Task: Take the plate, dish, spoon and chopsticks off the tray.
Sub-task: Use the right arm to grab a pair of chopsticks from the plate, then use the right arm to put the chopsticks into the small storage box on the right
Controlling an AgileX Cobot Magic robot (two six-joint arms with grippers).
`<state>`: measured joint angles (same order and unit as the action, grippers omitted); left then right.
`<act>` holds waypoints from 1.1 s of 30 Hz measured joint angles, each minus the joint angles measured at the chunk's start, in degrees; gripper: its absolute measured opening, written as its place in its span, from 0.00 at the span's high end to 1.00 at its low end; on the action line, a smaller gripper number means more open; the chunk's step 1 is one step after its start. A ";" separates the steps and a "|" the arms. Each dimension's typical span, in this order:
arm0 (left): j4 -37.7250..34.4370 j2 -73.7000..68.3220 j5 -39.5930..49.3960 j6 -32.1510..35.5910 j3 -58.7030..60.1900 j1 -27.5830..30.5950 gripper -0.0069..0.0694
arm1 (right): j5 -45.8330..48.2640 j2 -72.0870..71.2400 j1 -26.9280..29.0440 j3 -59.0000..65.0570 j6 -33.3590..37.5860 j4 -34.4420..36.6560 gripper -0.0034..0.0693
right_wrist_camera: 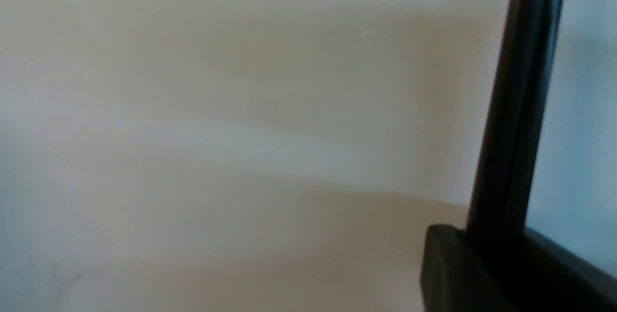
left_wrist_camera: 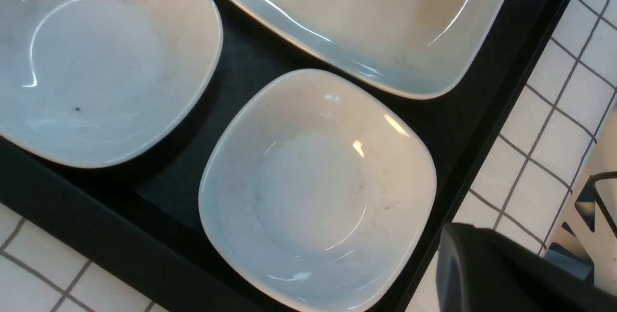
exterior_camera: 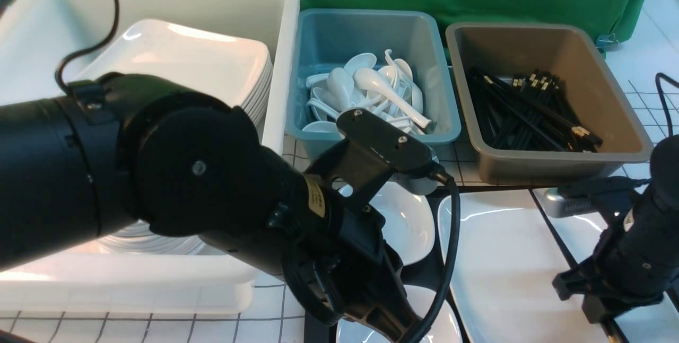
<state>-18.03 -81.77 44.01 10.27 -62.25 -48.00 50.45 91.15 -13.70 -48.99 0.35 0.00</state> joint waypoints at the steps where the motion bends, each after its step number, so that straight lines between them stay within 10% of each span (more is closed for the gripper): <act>1: 0.00 0.00 0.00 0.00 0.00 0.00 0.91 | 1.55 -1.25 0.00 -0.06 0.65 0.00 0.80; 14: 0.00 0.00 -5.83 0.00 0.00 0.00 0.91 | 11.74 -18.41 0.00 -1.14 6.92 7.20 0.80; 26: 0.06 0.00 -43.08 1.34 0.00 0.00 0.91 | 5.10 -8.85 5.08 -23.91 7.50 7.37 0.80; 33: 4.05 0.00 -50.09 1.34 0.00 0.00 0.91 | -2.96 5.57 8.36 -39.70 8.46 7.37 0.80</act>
<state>-13.97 -81.77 -6.08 11.61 -62.25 -48.00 47.50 96.72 -5.35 -88.69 8.81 7.37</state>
